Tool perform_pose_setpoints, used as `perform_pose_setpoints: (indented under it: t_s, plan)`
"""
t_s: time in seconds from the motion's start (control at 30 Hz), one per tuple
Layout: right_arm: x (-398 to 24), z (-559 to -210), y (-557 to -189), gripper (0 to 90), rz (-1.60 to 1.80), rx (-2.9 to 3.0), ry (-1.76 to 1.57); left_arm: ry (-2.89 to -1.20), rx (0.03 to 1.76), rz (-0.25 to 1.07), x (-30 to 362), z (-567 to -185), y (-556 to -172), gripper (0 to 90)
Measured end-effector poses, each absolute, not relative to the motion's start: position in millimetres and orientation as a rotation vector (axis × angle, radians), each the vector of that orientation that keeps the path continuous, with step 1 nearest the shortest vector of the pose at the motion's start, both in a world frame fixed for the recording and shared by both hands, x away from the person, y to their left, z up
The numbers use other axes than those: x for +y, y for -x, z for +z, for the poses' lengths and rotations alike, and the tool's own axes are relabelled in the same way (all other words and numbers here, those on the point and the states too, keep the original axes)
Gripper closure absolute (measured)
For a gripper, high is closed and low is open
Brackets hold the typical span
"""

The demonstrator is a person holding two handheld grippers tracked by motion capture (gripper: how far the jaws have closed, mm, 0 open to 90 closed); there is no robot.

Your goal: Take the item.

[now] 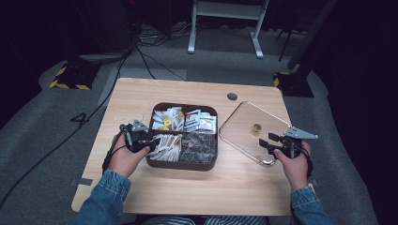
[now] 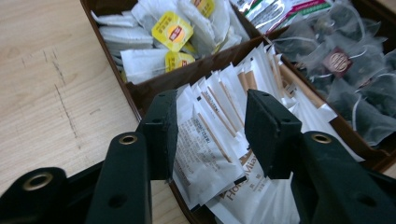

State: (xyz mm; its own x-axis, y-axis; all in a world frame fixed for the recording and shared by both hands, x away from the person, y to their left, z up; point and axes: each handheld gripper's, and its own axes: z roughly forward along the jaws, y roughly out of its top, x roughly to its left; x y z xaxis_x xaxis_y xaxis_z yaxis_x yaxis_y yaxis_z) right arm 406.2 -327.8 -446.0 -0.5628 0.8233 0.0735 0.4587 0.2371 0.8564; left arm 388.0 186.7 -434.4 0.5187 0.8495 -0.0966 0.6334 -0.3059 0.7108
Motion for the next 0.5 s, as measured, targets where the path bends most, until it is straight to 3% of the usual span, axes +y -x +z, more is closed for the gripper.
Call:
perform_pose_setpoints:
  t_s: [0.27, 0.5]
  plan:
    - [-325, -445, -405, 42.7, 1.259, 2.120, -1.154, -2.117, 1.221, 0.415, 179, -445, -390, 54.4]
    - [-323, -445, -405, 44.5, 1.241, 2.131, -1.137, -2.151, 1.230, 0.412, 177, -448, -391, 59.1]
